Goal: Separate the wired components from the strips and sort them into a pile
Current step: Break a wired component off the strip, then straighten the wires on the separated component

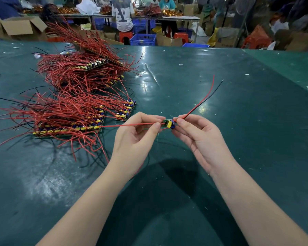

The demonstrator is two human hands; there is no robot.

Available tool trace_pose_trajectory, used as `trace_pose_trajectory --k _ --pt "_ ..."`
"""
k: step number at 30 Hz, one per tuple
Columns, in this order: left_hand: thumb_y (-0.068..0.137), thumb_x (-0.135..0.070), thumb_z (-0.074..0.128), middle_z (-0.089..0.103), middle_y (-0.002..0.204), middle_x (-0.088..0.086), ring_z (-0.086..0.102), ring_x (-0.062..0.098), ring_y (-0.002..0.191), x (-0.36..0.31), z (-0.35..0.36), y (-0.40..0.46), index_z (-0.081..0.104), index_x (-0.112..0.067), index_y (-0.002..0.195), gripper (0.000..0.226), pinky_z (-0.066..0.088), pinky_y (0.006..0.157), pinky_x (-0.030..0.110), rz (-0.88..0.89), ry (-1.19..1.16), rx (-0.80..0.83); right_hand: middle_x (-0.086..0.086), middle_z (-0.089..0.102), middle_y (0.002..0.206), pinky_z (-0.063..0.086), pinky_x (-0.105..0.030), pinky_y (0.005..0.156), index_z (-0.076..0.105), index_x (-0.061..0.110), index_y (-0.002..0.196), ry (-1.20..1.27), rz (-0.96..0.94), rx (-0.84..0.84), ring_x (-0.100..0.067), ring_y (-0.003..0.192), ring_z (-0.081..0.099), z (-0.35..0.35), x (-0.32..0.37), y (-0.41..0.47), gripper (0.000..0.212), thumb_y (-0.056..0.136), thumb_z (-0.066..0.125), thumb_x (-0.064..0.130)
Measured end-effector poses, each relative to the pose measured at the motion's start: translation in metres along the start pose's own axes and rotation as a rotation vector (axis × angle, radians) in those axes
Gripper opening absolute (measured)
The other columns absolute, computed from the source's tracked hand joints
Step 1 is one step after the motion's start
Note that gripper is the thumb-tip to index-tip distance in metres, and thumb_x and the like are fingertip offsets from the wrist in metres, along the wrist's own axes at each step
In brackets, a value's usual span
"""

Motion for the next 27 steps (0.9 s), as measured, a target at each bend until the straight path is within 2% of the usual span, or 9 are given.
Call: trace_pose_trajectory --k 7,11,14,16,19,22,24,27 --pt "0.084 0.008 0.065 0.073 0.089 -0.006 0.069 0.006 0.088 0.003 -0.001 0.001 0.068 -0.007 0.095 0.018 0.049 0.079 0.014 -0.01 0.029 0.049 -0.009 0.075 0.091 0.057 -0.027 0.072 0.075 0.018 0.081 -0.229 -0.144 0.053 -0.022 0.09 0.072 0.008 0.016 -0.006 0.016 0.084 0.069 0.003" --pt "0.086 0.004 0.064 0.075 0.089 -0.006 0.07 0.008 0.088 0.004 -0.001 0.003 0.071 -0.013 0.094 0.02 0.051 0.079 0.016 -0.008 0.052 0.055 -0.008 0.075 0.09 0.058 -0.028 0.067 0.072 0.005 0.09 -0.301 -0.195 0.053 -0.022 0.086 0.072 0.008 0.023 -0.01 0.008 0.084 0.069 0.001" --pt "0.089 0.002 0.059 0.075 0.087 0.004 0.071 0.017 0.083 0.014 -0.005 0.005 0.071 -0.01 0.093 0.017 0.055 0.077 0.022 -0.147 -0.156 -0.009 -0.004 0.075 0.087 0.052 -0.021 0.053 0.073 0.011 0.086 -0.35 -0.225 0.037 -0.019 0.077 0.073 0.01 0.027 -0.011 0.008 0.083 0.072 0.005" --pt "0.087 -0.001 0.058 0.074 0.084 0.006 0.071 0.015 0.079 0.019 -0.004 0.004 0.07 -0.006 0.092 0.014 0.055 0.073 0.02 -0.261 -0.328 -0.021 -0.002 0.074 0.084 0.04 -0.017 0.043 0.074 0.019 0.079 -0.362 -0.223 0.015 -0.016 0.061 0.068 0.009 0.026 -0.011 0.011 0.082 0.073 0.009" --pt "0.081 -0.007 0.06 0.074 0.084 0.008 0.07 0.012 0.073 0.024 0.0 0.004 0.07 -0.003 0.09 0.014 0.054 0.068 0.017 -0.372 -0.47 -0.02 -0.002 0.074 0.083 0.031 -0.016 0.039 0.075 0.02 0.077 -0.23 -0.144 0.04 -0.011 0.05 0.059 0.01 0.021 -0.008 0.002 0.077 0.074 0.019" --pt "0.076 -0.008 0.062 0.074 0.082 0.009 0.069 0.01 0.066 0.029 0.005 0.001 0.072 -0.004 0.085 0.014 0.054 0.062 0.016 -0.497 -0.552 -0.014 -0.002 0.074 0.083 0.033 -0.016 0.04 0.074 0.019 0.077 -0.16 -0.086 0.069 -0.01 0.049 0.057 0.011 0.018 -0.008 0.008 0.072 0.073 0.025" --pt "0.08 -0.005 0.06 0.073 0.08 0.01 0.069 0.011 0.064 0.033 0.006 -0.001 0.072 -0.004 0.082 0.012 0.054 0.059 0.016 -0.585 -0.586 -0.016 -0.002 0.074 0.082 0.038 -0.016 0.043 0.074 0.02 0.075 -0.19 -0.064 0.072 -0.009 0.047 0.054 0.012 0.016 -0.008 0.004 0.078 0.073 0.019" --pt "0.081 -0.009 0.063 0.073 0.079 0.008 0.069 0.011 0.066 0.038 0.006 -0.003 0.074 -0.008 0.075 0.012 0.055 0.061 0.017 -0.63 -0.584 0.0 -0.003 0.073 0.079 0.042 -0.018 0.046 0.072 0.017 0.079 -0.248 -0.083 0.052 -0.01 0.045 0.052 0.01 0.017 -0.008 0.009 0.085 0.07 0.01"
Point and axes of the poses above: each hand's wrist, its own y-axis towards the middle knuckle, its own z-axis out of the palm, x = y × z, the point moved 7 cm from there along y, towards the middle knuckle
